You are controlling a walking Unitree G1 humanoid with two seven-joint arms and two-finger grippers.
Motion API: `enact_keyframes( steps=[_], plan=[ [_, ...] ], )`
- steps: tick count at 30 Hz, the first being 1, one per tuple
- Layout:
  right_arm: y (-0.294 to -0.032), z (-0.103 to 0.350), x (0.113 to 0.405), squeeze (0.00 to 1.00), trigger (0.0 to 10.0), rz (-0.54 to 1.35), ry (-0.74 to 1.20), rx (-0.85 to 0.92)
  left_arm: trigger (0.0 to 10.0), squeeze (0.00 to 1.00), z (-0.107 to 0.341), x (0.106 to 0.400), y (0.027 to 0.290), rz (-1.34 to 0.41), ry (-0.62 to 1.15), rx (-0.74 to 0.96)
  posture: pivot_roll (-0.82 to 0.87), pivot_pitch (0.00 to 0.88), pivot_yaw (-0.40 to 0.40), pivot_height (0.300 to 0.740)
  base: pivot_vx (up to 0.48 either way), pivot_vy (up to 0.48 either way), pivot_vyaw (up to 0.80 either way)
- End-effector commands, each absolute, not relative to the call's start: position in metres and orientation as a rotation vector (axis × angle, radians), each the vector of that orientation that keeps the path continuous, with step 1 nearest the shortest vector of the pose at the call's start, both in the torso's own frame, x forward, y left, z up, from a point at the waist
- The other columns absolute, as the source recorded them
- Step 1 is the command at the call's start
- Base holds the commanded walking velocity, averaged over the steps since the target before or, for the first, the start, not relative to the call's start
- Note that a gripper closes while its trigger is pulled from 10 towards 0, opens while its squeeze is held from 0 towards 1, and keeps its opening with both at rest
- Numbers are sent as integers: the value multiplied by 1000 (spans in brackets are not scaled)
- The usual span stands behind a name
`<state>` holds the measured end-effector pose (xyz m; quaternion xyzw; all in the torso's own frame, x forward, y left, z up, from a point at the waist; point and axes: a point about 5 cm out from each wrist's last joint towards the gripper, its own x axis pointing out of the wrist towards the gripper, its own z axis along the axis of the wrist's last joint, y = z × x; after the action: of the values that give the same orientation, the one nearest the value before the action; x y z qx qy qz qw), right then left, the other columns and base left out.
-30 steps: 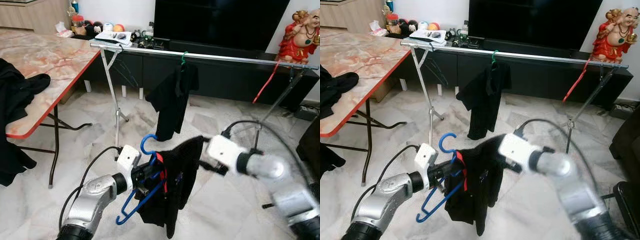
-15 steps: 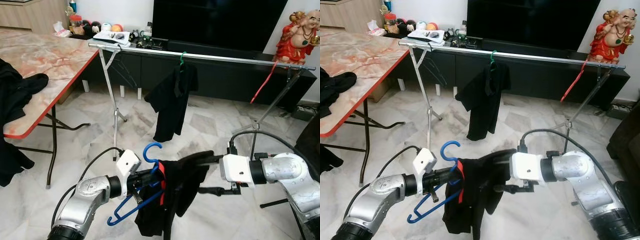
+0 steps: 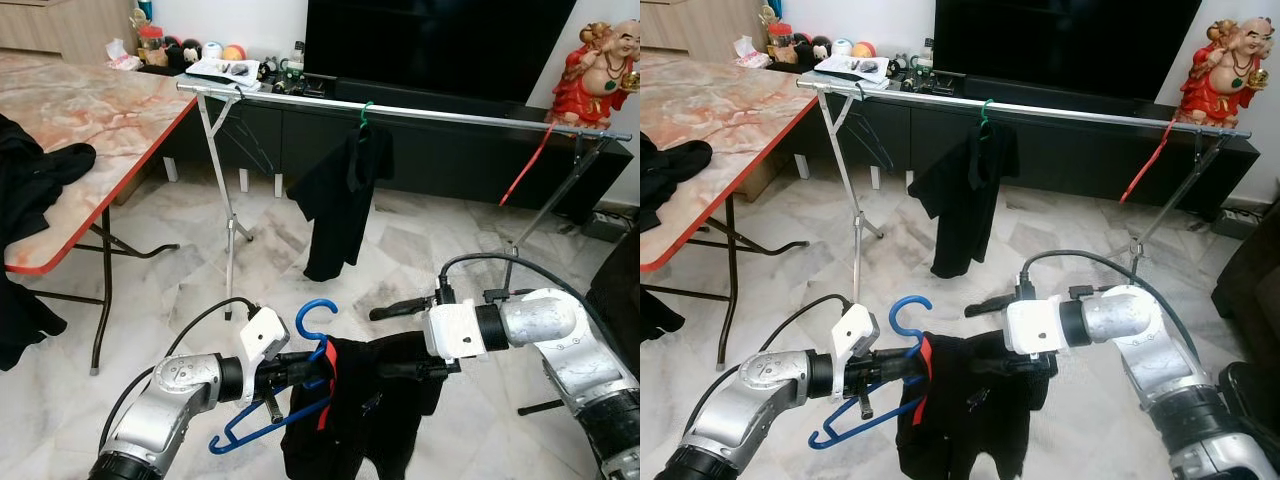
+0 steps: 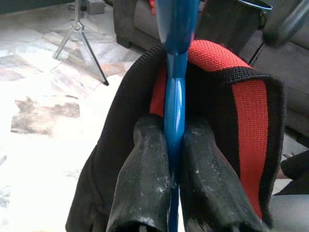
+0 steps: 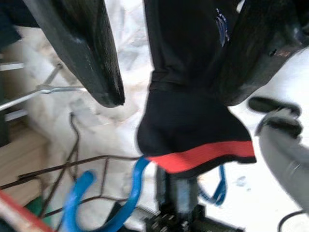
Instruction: Hang hanger
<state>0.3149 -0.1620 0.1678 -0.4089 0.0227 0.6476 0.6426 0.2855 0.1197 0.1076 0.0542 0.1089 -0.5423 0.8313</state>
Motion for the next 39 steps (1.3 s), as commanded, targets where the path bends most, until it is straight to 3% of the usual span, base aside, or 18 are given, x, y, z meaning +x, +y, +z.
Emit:
enact_keyframes(
  steps=[1,23,39],
  plan=[
    [-164,161,318,0,10000,1488,91,-1018,10000,0,122,288,110,-1201,168,157,59,59,-113,740,0,0,0],
    [-153,144,330,0,10000,1433,83,-1027,10000,0,130,287,100,-1264,152,236,82,64,-114,740,0,0,0],
    [-151,127,330,0,10000,1481,161,-936,10000,0,130,286,97,-1276,145,263,94,55,-118,740,0,0,0]
  ],
)
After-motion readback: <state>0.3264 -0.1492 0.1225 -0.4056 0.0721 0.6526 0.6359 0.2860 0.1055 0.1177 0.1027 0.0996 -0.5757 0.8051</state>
